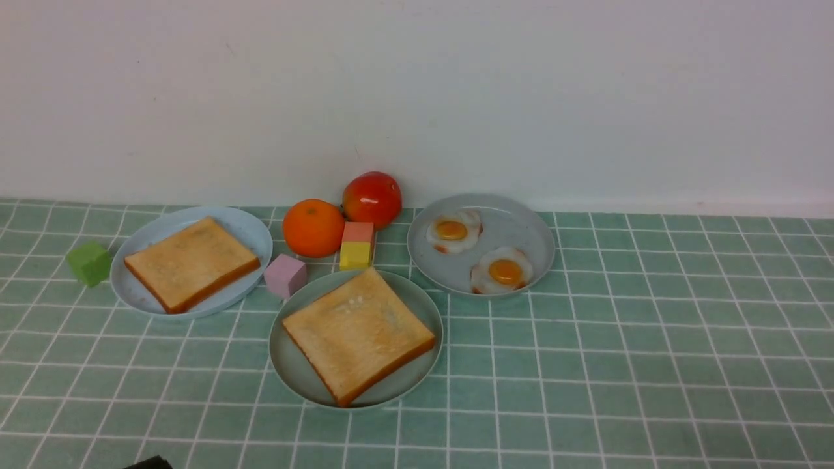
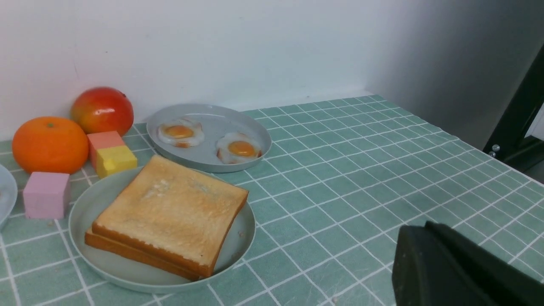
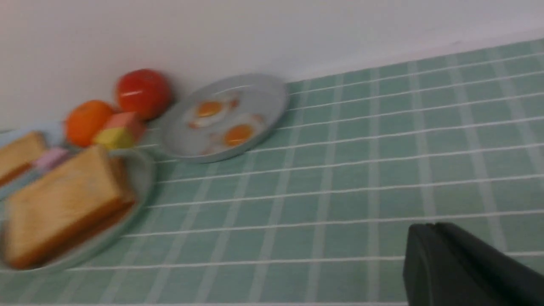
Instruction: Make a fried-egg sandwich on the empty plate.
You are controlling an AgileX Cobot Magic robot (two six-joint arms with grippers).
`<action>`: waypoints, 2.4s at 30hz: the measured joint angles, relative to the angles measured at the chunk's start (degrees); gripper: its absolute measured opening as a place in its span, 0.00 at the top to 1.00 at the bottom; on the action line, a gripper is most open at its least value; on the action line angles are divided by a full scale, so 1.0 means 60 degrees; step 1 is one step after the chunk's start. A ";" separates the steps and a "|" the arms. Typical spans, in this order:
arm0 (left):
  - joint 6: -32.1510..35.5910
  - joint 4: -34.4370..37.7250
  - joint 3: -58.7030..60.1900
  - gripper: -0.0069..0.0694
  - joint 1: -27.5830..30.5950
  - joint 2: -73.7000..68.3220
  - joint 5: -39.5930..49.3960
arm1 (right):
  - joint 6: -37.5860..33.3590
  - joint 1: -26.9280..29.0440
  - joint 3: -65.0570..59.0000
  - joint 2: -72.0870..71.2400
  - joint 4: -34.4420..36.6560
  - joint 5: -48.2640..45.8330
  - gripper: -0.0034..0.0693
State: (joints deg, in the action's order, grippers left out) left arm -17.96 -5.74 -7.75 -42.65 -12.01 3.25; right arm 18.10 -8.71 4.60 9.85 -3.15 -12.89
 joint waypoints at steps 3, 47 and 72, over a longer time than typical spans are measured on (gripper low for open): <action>0.0000 0.0000 0.0000 0.93 0.0000 0.0000 0.0000 | -0.0115 0.0885 -0.0805 -0.1062 -0.0292 -0.0106 0.97; 0.0000 0.0018 0.0009 0.89 0.0000 0.0000 0.0022 | -0.1245 0.1394 -0.0954 -0.1735 -0.0362 -0.1393 0.95; 0.0605 0.1477 0.1591 0.93 0.7087 0.2105 0.2947 | -0.1245 0.1430 -0.0954 -0.1744 -0.0362 -0.1393 0.93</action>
State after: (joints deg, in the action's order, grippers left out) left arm -14.33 3.12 1.80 -0.13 0.62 20.94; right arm 10.63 -0.12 -1.12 -0.61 -5.33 -21.25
